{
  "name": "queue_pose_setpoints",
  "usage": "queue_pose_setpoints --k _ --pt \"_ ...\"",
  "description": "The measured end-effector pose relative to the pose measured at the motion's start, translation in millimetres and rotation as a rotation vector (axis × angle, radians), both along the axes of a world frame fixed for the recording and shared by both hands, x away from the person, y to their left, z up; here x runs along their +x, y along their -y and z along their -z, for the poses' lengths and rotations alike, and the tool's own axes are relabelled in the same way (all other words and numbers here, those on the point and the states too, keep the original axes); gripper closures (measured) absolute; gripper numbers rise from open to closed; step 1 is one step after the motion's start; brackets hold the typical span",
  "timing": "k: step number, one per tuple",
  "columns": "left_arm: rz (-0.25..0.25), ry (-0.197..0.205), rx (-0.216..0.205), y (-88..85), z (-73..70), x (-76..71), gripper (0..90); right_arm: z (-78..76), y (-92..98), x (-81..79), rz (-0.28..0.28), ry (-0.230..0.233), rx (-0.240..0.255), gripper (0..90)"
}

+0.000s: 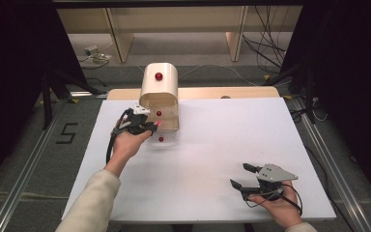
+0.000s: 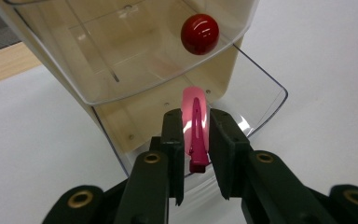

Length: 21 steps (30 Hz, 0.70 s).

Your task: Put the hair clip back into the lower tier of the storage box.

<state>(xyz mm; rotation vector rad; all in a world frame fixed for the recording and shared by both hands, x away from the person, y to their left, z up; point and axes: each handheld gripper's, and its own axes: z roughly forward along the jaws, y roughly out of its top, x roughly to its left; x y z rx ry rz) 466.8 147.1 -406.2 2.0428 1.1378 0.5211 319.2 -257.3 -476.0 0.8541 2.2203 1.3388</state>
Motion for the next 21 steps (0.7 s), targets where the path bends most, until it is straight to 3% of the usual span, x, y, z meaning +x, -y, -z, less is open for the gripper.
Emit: queue_pose_setpoints --k 21 --pt "-0.02 -0.022 0.001 9.9 10.4 15.4 75.9 0.0 0.3 0.0 0.001 -0.001 0.004 26.5"
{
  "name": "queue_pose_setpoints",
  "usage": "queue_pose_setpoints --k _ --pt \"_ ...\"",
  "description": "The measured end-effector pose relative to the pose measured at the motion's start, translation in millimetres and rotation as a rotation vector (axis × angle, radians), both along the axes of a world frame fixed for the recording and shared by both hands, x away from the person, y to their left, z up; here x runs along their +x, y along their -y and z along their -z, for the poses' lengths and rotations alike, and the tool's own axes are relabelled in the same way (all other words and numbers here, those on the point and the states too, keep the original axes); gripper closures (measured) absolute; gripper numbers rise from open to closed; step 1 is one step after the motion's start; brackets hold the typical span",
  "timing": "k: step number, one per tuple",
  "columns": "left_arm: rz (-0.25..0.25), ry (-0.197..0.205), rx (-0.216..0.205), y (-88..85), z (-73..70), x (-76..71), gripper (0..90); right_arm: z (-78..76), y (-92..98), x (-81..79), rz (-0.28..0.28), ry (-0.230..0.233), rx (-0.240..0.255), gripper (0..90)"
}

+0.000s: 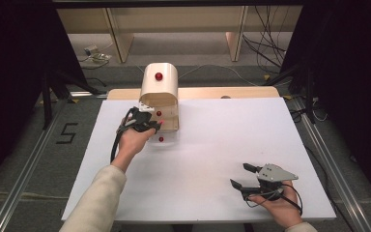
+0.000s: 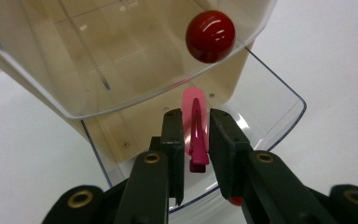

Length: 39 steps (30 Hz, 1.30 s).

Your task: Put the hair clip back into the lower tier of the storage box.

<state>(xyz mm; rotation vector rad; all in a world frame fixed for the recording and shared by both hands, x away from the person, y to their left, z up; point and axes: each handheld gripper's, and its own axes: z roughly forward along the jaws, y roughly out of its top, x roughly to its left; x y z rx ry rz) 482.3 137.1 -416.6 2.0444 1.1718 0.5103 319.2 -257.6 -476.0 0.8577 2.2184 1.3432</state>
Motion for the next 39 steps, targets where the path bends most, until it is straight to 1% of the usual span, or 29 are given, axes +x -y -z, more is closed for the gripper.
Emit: queue_pose_setpoints --k 3,4,7,8,10,12,14,18,19,22,25,26,27,29,31,33,35,36,37,39 --pt "0.003 -0.007 0.006 2.3 0.7 1.2 75.8 -0.1 0.0 -0.1 0.0 0.0 0.001 26.5" --pt "0.001 -0.001 0.004 3.2 1.2 1.8 75.8 -0.1 0.0 0.0 -0.001 0.001 0.002 26.5" --pt "0.008 0.0 0.01 4.3 1.5 3.1 75.7 -0.1 0.1 0.0 -0.001 0.001 0.002 26.5" --pt "0.006 0.008 0.001 5.9 2.6 3.4 75.5 -0.1 0.1 -0.1 -0.001 0.001 0.002 26.5" --pt "0.016 0.012 0.008 6.9 2.9 3.5 74.9 -0.2 0.1 -0.2 -0.002 0.0 0.003 26.5" --pt "0.016 0.025 0.013 8.0 3.2 3.5 70.8 -0.2 0.1 -0.2 -0.002 0.0 0.003 26.4" --pt "0.018 0.026 0.019 7.9 2.6 2.7 66.8 -0.2 0.1 -0.3 -0.001 -0.001 0.003 26.4" --pt "0.016 0.044 0.004 6.2 -1.7 -1.7 63.1 -0.3 0.2 -0.5 -0.001 -0.001 0.003 26.4" --pt "0.018 0.04 0.002 5.1 -3.7 -3.2 61.7 -0.3 0.2 -0.5 -0.001 -0.001 0.003 26.4" --pt "0.012 0.045 -0.02 3.0 -7.9 -8.2 59.0 -0.2 -0.1 -0.6 -0.001 -0.003 0.001 26.4" --pt "0.015 0.054 -0.017 -1.1 -11.9 -12.9 56.8 -0.1 -0.3 -0.5 -0.003 0.0 0.004 26.4" --pt "0.011 0.058 -0.026 -1.8 -12.8 -14.6 56.1 0.0 -0.2 -0.4 -0.003 0.0 0.003 26.4" --pt "0.014 0.06 -0.023 -3.0 -13.9 -16.1 54.1 -0.2 -0.2 -0.4 -0.002 -0.001 -0.001 26.4" --pt "0.02 0.058 -0.02 -5.0 -16.1 -19.9 49.7 -0.1 -0.2 -0.4 -0.002 -0.001 -0.001 26.4" --pt "0.023 0.056 -0.027 -5.9 -17.4 -23.6 48.4 -0.1 -0.2 -0.3 -0.003 -0.001 -0.003 26.4" --pt "0.018 0.066 -0.031 -6.8 -18.2 -26.1 46.9 0.0 -0.2 -0.2 -0.003 -0.001 -0.004 26.4" --pt "0.015 0.07 -0.025 -9.3 -19.2 -27.7 45.3 0.0 -0.2 -0.2 -0.002 -0.001 -0.003 26.4" --pt "0.005 0.077 -0.032 -10.0 -19.2 -28.5 44.2 -0.1 -0.3 -0.3 -0.002 -0.001 -0.003 26.4" --pt "0.005 0.079 -0.03 -11.2 -19.8 -29.5 43.4 0.0 -0.4 -0.3 -0.004 0.001 0.002 26.4" --pt "0.002 0.084 -0.031 -13.4 -20.4 -32.2 40.0 0.0 -0.4 -0.5 -0.003 0.001 0.003 26.4"
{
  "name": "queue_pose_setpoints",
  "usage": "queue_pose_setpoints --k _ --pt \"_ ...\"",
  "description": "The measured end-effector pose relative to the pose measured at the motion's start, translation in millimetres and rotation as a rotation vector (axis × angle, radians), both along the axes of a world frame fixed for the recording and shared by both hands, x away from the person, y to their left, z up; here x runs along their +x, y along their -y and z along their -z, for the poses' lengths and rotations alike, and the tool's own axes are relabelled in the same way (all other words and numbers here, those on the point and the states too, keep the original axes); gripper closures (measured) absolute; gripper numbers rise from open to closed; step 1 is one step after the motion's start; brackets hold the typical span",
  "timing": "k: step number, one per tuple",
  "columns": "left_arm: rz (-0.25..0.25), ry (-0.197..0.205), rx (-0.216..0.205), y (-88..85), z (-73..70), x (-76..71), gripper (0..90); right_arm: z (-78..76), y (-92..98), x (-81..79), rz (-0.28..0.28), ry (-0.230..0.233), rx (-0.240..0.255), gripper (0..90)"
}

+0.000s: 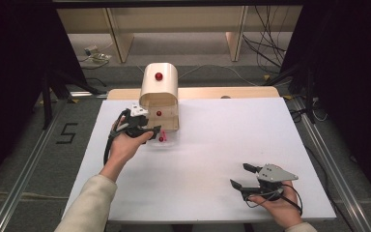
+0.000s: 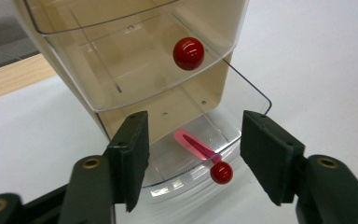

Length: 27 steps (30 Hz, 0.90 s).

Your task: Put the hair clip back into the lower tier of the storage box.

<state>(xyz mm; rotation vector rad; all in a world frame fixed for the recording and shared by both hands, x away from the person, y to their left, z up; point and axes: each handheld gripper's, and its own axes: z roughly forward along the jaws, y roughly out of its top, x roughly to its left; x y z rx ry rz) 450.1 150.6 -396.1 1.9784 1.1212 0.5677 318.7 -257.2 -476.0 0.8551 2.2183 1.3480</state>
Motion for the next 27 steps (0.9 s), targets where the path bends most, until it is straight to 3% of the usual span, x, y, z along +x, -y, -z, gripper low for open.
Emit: queue_pose_setpoints --k 4,9,14,27 --pt "-0.018 0.016 -0.015 -4.8 0.2 -5.6 31.9 0.0 0.4 0.1 0.004 -0.003 -0.002 26.3" --pt "-0.014 0.025 -0.026 -10.6 0.1 -12.3 29.1 0.0 -0.3 0.0 -0.002 -0.001 0.0 26.3" --pt "0.011 0.052 -0.05 -14.8 0.0 -21.3 26.3 0.2 -0.2 0.2 -0.002 -0.001 -0.002 26.3" --pt "0.088 0.084 -0.06 -21.9 6.9 -40.2 22.3 0.1 -0.1 0.2 0.0 -0.003 -0.003 26.3"
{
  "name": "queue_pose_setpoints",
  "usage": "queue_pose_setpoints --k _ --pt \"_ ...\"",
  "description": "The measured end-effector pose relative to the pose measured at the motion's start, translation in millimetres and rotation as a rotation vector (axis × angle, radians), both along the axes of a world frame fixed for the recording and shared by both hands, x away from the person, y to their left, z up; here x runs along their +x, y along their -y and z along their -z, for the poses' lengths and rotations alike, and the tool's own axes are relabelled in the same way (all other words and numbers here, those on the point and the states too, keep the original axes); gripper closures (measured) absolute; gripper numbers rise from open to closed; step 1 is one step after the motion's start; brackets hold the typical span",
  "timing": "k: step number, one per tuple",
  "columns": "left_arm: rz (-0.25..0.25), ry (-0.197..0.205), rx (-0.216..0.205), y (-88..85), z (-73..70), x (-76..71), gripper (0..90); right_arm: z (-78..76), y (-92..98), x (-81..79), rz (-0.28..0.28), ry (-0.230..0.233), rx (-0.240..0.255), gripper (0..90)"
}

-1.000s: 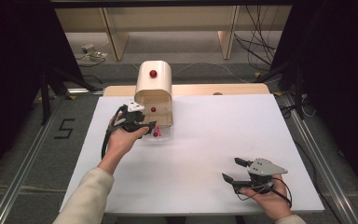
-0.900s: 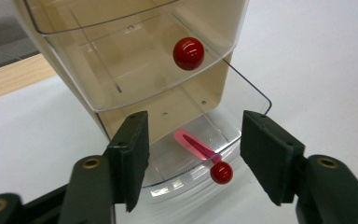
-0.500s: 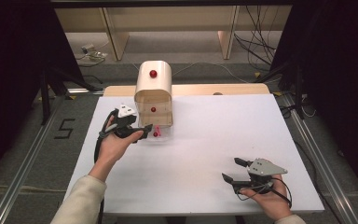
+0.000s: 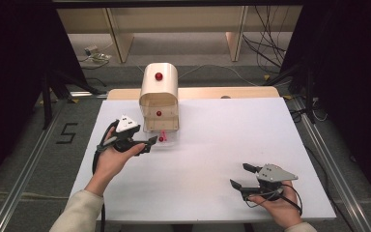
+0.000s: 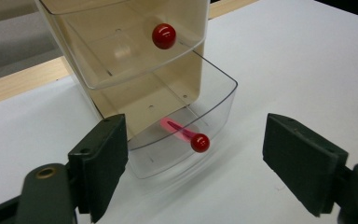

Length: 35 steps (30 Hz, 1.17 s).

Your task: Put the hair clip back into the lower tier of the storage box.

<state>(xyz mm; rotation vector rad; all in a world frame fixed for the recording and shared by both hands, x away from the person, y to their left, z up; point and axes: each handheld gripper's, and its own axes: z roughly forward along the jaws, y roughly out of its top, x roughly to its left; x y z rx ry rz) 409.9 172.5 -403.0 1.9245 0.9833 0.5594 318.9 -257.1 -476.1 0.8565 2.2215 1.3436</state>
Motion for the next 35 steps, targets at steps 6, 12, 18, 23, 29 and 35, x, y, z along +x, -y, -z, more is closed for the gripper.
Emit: queue_pose_setpoints --k 6,12,18,23,29,35 --pt "0.01 0.011 -0.014 -8.5 9.0 -13.4 22.2 0.1 -0.3 -0.1 -0.002 0.001 0.003 26.3" --pt "0.006 0.025 -0.018 -16.8 17.4 -25.5 22.6 0.1 -0.7 -0.1 -0.003 0.001 0.003 26.3" --pt "0.023 0.036 -0.024 -18.0 24.9 -39.9 22.5 0.0 -0.5 -0.3 -0.005 0.001 0.003 26.3" --pt "0.054 0.044 -0.03 -18.2 35.3 -57.6 22.5 -0.2 -0.5 -0.5 -0.006 0.003 0.003 26.3" --pt "0.076 0.033 -0.027 -24.5 47.8 -75.1 21.9 -0.3 -0.9 -0.7 -0.009 0.002 0.001 26.3" --pt "0.112 0.037 -0.028 -24.4 53.7 -83.8 20.8 -0.8 -0.7 -0.8 -0.011 0.005 -0.008 26.3"
